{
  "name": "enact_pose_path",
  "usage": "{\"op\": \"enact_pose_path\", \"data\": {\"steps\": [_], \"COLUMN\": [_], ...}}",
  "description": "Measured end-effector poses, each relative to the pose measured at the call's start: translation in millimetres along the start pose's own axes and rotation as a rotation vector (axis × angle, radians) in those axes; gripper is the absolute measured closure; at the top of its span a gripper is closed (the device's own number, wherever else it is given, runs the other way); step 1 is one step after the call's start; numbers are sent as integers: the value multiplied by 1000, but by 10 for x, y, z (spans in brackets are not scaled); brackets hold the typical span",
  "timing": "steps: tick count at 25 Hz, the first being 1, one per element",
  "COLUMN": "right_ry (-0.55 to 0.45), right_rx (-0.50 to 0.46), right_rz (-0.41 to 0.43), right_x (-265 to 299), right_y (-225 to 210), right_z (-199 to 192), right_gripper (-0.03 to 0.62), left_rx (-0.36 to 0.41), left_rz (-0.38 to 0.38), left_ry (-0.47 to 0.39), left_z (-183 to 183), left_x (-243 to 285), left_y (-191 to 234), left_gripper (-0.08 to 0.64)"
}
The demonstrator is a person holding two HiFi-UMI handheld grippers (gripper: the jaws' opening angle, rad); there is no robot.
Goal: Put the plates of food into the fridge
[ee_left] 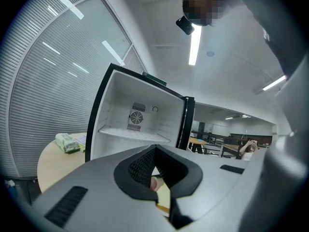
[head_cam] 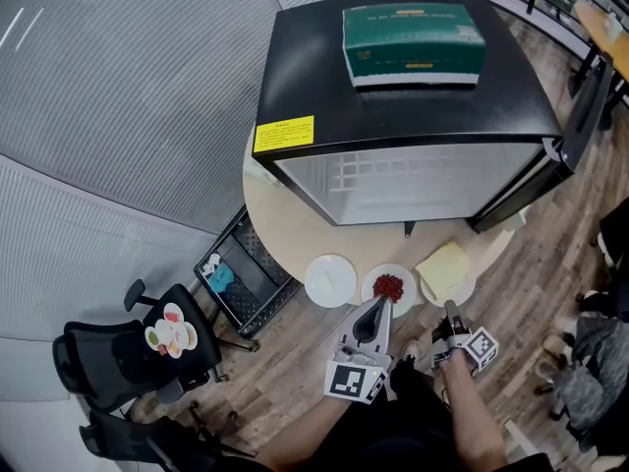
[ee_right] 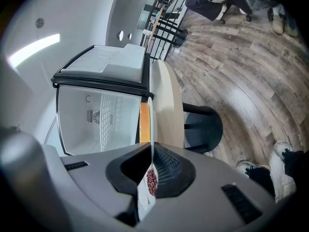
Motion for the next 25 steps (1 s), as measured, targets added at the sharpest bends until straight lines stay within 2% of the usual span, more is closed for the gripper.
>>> {"op": "enact_pose_path", "data": {"steps": [10, 19, 25], "right_ry": [49, 129, 180], "right_rx": [7, 5, -3], "right_rz": [57, 177, 241], "right_x": [-59, 35, 292], "right_y": [556, 1587, 2170], "right_z": [-56, -266, -411], "right_gripper": [575, 575, 575], "left_rx": [24, 34, 25], "left_rz": [56, 117, 146], "left_ry": [-54, -115, -135], "left_z": [353, 675, 817], "left_x": [-60, -84, -44], "left_y": [81, 232, 413], "left_gripper": [557, 556, 557]}}
Point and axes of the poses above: the fingertips, and each gripper's own axes: x forward along the fingers, y to its left, z out of its top, the point moved 2 cm from there along -x, backward along the fingers, and after that the axes turned 2 degrees about -y, right-handed, at the moved point
